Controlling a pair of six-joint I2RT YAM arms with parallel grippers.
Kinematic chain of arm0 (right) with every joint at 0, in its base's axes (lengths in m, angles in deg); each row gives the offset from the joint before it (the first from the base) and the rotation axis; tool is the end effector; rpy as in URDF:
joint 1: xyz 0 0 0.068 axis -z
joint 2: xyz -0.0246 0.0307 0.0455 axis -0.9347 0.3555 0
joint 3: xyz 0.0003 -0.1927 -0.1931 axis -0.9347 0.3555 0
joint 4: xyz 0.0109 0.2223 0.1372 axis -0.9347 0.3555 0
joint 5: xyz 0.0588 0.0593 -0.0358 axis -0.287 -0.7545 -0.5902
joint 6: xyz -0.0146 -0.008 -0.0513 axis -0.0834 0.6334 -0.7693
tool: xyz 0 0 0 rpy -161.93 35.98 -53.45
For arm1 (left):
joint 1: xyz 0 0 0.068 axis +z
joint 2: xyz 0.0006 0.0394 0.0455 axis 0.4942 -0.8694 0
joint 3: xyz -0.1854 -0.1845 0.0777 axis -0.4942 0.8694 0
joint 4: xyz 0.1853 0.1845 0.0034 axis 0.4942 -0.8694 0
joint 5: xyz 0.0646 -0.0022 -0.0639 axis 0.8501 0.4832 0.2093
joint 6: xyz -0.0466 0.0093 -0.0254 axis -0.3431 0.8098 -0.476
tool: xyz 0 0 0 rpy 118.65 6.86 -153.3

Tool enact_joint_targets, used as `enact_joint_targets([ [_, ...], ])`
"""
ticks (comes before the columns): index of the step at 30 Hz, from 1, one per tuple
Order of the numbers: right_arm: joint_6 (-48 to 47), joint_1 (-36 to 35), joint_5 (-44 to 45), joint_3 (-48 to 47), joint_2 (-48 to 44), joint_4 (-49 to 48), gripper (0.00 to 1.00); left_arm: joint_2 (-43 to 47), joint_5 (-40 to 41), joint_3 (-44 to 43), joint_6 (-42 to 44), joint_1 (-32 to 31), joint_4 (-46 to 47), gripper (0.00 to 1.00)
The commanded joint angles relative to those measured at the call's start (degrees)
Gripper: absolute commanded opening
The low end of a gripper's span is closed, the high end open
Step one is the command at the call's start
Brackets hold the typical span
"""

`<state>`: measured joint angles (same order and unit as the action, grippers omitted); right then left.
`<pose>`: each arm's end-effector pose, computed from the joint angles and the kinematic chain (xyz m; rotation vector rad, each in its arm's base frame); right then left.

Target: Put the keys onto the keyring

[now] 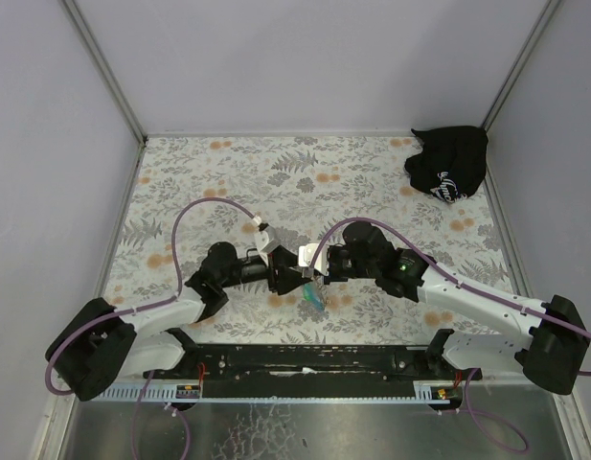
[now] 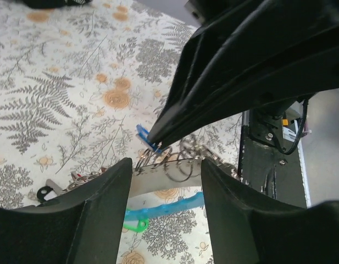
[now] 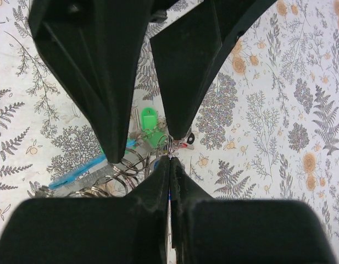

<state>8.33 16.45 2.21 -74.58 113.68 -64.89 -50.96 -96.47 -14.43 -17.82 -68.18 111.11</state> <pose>0.1509 0.2141 0.2780 -1.5786 1.3397 0.4432 0.1662 -0.1588 0.2051 0.8819 1.5149 -1.1614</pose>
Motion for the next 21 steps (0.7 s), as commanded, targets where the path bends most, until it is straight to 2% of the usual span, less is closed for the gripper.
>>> enact_joint_targets([
  [1,-0.3,-0.5,0.9,-2.3,-1.9,-3.8,0.00,3.6,0.5,1.6,2.2,-0.8,2.2,0.53],
  [5,-0.5,-0.5,0.6,-2.2,-2.2,-3.7,0.00,5.2,5.5,2.8,3.5,-0.7,1.2,0.53],
  [8,-0.5,-0.5,0.5,-2.1,-2.3,-3.6,0.00,6.1,9.2,3.7,3.9,0.7,1.5,0.50],
  [13,-0.6,-0.5,-0.2,-2.2,-2.4,-3.3,0.00,7.2,8.3,3.8,3.3,4.0,2.8,0.46],
  [18,-0.6,-0.5,-0.5,-2.3,-2.2,-3.2,0.00,5.8,7.6,0.9,4.6,4.6,-0.2,0.39],
  [21,-0.6,-0.5,-0.6,-2.3,-2.1,-3.1,0.00,3.3,8.3,-0.6,5.5,4.9,-1.9,0.39],
])
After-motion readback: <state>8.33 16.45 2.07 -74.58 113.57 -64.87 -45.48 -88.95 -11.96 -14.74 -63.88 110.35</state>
